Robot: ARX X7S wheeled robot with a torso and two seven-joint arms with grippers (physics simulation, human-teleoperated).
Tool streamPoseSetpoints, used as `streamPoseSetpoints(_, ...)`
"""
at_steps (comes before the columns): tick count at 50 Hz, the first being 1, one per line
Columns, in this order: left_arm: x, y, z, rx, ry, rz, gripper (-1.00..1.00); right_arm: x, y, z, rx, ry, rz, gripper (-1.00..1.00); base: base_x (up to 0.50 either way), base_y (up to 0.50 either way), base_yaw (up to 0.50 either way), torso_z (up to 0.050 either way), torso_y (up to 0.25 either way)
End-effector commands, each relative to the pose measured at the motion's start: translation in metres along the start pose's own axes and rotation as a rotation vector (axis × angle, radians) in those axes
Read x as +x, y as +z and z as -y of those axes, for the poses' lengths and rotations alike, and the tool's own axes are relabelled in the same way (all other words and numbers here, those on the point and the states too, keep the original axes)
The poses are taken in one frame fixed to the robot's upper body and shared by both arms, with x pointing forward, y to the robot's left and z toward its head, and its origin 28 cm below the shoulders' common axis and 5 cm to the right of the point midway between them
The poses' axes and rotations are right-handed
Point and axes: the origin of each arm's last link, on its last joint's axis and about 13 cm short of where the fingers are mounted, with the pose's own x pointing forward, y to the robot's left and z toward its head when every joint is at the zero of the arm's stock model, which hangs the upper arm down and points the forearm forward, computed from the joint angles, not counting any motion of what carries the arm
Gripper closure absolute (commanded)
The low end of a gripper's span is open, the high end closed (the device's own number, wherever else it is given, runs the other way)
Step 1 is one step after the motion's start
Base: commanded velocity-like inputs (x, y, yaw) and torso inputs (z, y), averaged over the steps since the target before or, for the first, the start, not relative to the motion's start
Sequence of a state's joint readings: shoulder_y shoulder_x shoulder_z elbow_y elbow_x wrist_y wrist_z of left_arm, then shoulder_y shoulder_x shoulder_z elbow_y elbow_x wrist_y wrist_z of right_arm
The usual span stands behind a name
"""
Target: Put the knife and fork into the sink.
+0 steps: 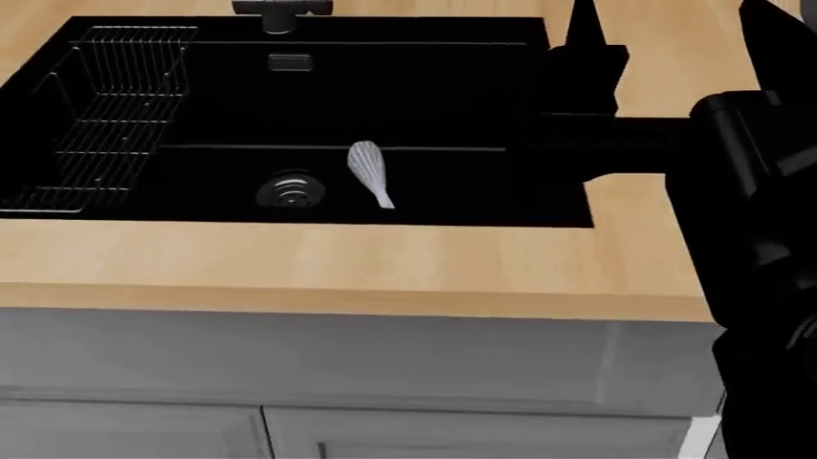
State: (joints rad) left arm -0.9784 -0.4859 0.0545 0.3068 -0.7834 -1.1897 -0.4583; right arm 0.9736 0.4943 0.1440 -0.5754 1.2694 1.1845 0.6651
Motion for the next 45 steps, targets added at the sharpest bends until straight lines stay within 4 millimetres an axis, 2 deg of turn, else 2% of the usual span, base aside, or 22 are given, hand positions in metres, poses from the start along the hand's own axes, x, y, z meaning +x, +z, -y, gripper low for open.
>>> streamPoseSetpoints(1, 0.002, 0.003, 0.0, -0.003, 0.002, -0.002, -1.0, -0.001, -0.001, 0.003, 0.046, 0.004, 0.021, -1.0, 0.0, 0.5, 0.0, 0.0, 0.0)
streamPoseSetpoints(10, 0.001, 0.001, 0.003, 0.004, -0.005, -0.003, -1.0, -0.008, 0.0, 0.006, 0.055, 0.011, 0.049, -1.0, 0.26, 0.44, 0.0, 0.0, 0.0)
streamPoseSetpoints(35, -0.001, 0.002, 0.006, 0.007, -0.015, -0.007, -1.0, -0.014, -0.006, 0.01, 0.098, 0.008, 0.062, -1.0, 0.5, 0.17, 0.0, 0.0, 0.0)
streamPoseSetpoints(45, -0.002, 0.003, 0.007, 0.011, -0.016, -0.003, -1.0, -0.015, -0.006, 0.009, 0.111, 0.019, 0.058, -1.0, 0.48, -0.01, 0.0, 0.0, 0.002)
